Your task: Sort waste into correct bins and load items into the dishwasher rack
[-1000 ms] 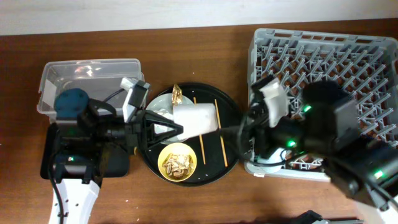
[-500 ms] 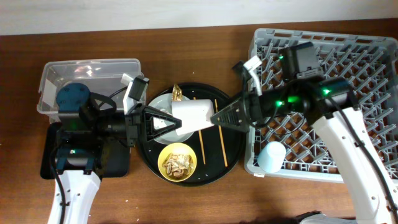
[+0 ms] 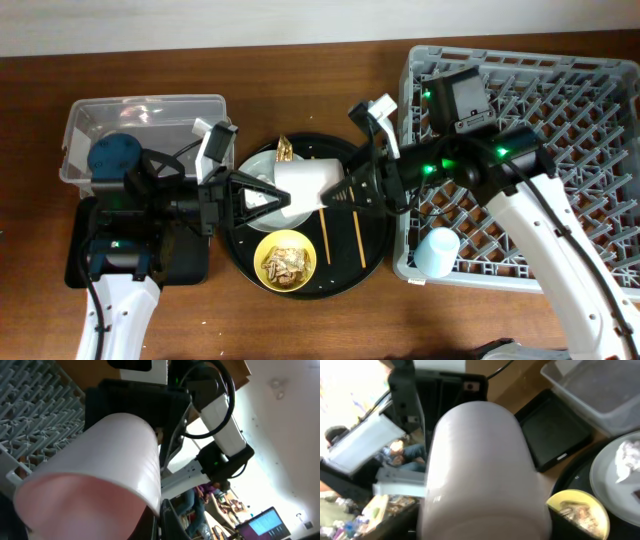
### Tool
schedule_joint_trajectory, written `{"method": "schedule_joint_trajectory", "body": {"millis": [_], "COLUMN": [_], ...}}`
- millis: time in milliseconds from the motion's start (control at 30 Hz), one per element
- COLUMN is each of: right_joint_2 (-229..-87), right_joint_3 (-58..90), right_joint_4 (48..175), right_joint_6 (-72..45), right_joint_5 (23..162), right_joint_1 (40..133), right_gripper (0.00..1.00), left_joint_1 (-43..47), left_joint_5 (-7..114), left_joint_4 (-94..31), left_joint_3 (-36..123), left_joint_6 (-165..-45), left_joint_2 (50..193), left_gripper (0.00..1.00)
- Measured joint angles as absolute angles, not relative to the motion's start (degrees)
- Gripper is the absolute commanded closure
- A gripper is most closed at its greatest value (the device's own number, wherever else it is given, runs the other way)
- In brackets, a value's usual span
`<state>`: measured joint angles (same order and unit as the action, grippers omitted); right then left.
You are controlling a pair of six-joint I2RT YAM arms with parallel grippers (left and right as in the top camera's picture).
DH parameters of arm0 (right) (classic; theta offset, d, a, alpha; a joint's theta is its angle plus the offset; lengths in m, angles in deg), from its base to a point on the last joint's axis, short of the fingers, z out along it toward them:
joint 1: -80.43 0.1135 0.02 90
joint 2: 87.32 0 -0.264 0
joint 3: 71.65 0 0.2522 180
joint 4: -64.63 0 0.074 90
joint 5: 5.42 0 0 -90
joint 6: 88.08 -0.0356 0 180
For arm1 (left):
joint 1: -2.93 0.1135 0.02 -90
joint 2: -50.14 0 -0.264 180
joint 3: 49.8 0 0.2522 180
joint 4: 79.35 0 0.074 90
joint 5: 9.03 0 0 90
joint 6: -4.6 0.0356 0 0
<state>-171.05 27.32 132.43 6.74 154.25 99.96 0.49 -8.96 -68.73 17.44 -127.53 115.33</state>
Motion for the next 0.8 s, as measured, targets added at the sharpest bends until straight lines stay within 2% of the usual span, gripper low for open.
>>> {"method": "schedule_joint_trajectory", "body": {"millis": [33, 100, 133, 200, 233, 333, 400, 500, 633, 700, 800], "right_joint_2": [-171.0, -171.1, -171.1, -171.1, -171.1, -171.0, -170.1, -163.9, -154.3, -153.5, -153.8], "right_joint_3": [27.3, 27.3, 27.2, 27.2, 27.2, 27.2, 27.3, 27.5, 27.8, 27.5, 23.3], "right_joint_4": [131.9, 130.8, 130.7, 130.6, 130.4, 131.6, 134.7, 144.7, 165.0, 170.5, 171.9], "right_joint_6": [6.7, 6.7, 6.7, 6.8, 6.6, 6.3, 5.2, 2.4, -3.2, -5.4, -9.4], "right_joint_5": [154.3, 153.8, 153.7, 153.7, 154.1, 153.4, 148.7, 135.7, 111.8, 102.6, 91.6], "right_joint_1": [100.0, 100.2, 100.4, 100.4, 100.4, 101.0, 98.1, 87.2, 72.7, 70.9, 70.7], "right_gripper": [0.33, 0.48, 0.59, 0.59, 0.59, 0.62, 0.62, 0.62, 0.61, 0.61, 0.61], "left_joint_1": [0.9, 1.0, 1.0, 1.4, 1.5, 0.6, 0.6, 0.6, 0.6, 0.6, 0.6], "left_joint_5": [-9.1, -9.1, -9.1, -9.1, -9.0, -8.0, -6.9, -4.8, -3.1, -2.6, -1.3], "left_joint_4": [-68.7, -68.7, -68.7, -68.7, -68.7, -68.5, -68.4, -68.4, -68.4, -68.4, -68.5], "left_joint_3": [17.4, 17.4, 17.4, 17.4, 17.4, 17.4, 17.4, 17.4, 17.4, 17.4, 17.4], "left_joint_6": [-127.5, -127.5, -127.5, -127.5, -127.7, -127.7, -126.9, -125.9, -125.5, -125.5, -125.5], "left_joint_2": [115.3, 115.3, 115.3, 115.3, 115.3, 115.5, 115.5, 115.5, 115.7, 115.7, 115.7], "left_gripper": [1.0, 1.0, 0.97, 0.57, 0.01, 0.01, 0.01, 0.01, 0.01, 0.01, 0.01]}}
